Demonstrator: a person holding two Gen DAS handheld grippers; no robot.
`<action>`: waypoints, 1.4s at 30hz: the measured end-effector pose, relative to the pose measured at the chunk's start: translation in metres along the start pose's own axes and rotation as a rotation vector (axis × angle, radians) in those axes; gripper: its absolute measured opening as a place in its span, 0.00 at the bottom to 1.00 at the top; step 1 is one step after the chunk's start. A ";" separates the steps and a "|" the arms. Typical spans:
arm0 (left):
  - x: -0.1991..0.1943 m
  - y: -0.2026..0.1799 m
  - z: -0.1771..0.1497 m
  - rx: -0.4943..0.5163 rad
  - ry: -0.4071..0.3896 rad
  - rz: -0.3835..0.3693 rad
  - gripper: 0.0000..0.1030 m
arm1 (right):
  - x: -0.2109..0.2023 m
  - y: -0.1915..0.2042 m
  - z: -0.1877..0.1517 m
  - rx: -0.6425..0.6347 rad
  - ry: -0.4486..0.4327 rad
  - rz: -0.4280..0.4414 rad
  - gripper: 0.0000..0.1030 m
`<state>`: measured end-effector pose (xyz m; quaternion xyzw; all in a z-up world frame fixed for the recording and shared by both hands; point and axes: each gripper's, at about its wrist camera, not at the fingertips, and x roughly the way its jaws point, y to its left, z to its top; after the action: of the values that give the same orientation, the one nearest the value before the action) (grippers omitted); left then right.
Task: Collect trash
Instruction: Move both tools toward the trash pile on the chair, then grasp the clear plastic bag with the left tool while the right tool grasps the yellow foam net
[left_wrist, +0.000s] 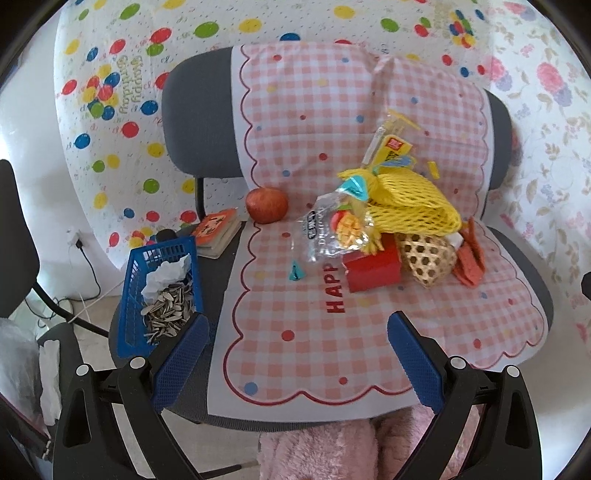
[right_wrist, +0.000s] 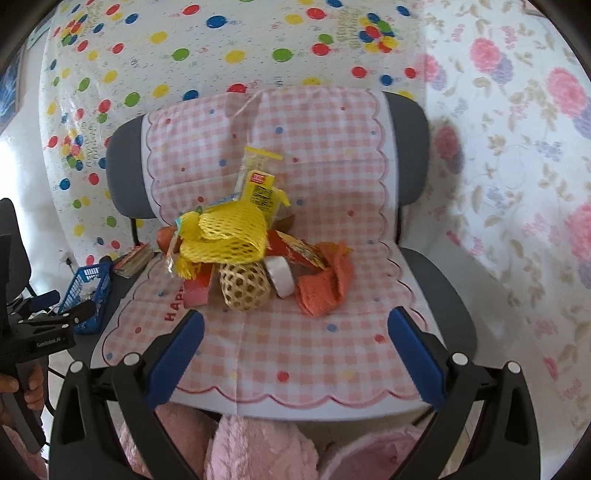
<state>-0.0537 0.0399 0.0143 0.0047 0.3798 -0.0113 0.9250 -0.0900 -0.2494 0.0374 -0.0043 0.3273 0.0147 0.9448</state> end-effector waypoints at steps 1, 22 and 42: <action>0.004 0.002 0.002 -0.008 0.004 0.003 0.93 | 0.005 0.000 0.002 0.001 -0.013 0.018 0.94; 0.132 -0.008 0.014 0.084 0.030 -0.035 0.73 | 0.101 0.014 0.028 -0.016 -0.006 0.016 0.94; 0.144 -0.028 0.029 0.286 -0.117 0.075 0.10 | 0.110 -0.001 0.026 0.029 0.004 0.035 0.94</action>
<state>0.0683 0.0092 -0.0668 0.1499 0.3195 -0.0311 0.9351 0.0124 -0.2474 -0.0106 0.0151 0.3293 0.0262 0.9437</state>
